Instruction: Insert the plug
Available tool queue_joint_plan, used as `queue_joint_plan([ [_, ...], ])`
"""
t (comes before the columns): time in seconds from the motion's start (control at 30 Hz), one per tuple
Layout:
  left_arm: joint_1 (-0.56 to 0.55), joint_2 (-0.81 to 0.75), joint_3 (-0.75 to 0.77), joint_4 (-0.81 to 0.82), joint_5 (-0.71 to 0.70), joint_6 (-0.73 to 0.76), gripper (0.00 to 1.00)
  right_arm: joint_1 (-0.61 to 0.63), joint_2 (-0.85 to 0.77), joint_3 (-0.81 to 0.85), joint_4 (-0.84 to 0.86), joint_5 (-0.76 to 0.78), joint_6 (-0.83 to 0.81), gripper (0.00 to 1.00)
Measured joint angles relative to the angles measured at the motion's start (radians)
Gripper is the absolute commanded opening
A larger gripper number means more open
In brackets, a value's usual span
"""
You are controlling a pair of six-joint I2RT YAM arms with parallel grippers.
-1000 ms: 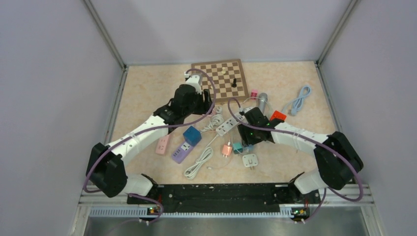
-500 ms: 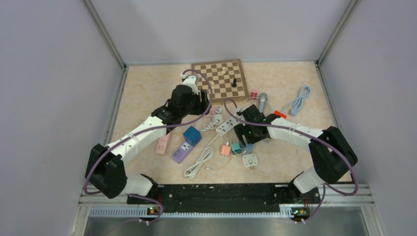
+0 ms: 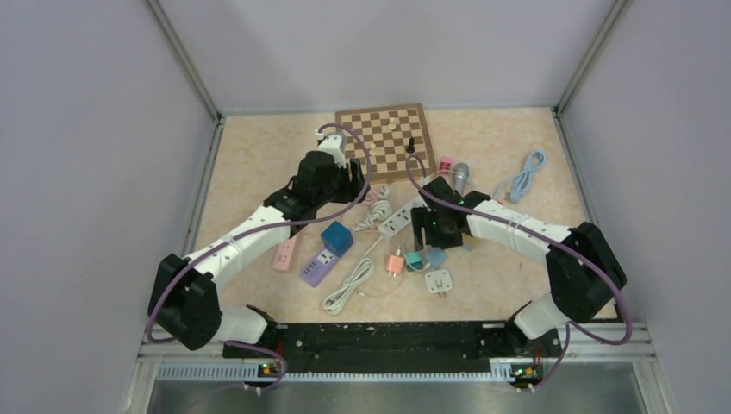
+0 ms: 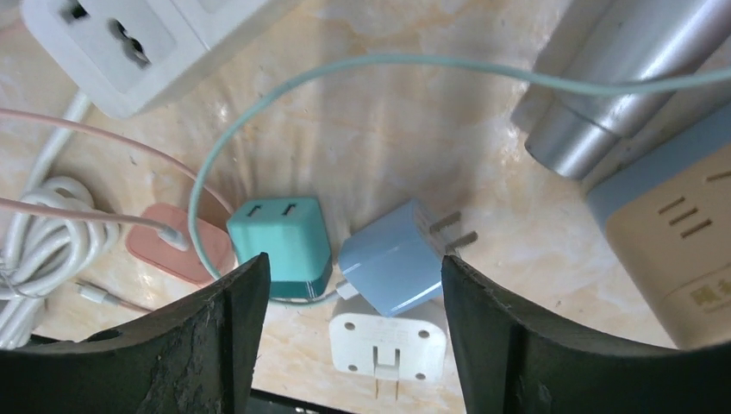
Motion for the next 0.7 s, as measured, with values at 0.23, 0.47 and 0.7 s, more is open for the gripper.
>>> queue_joint_plan([
  [0.23, 0.003, -0.015, -0.02, 0.004, 0.006, 0.0, 0.67, 0.005, -0.01, -0.012, -0.075, 0.018, 0.024, 0.79],
  [0.47, 0.005, -0.02, -0.036, 0.01, 0.007, -0.004, 0.67, 0.006, -0.006, -0.012, -0.159, 0.043, 0.121, 0.82],
  [0.7, 0.005, -0.029, -0.038, 0.01, 0.007, -0.01, 0.67, 0.006, 0.027, 0.04, -0.186, 0.073, 0.291, 0.84],
])
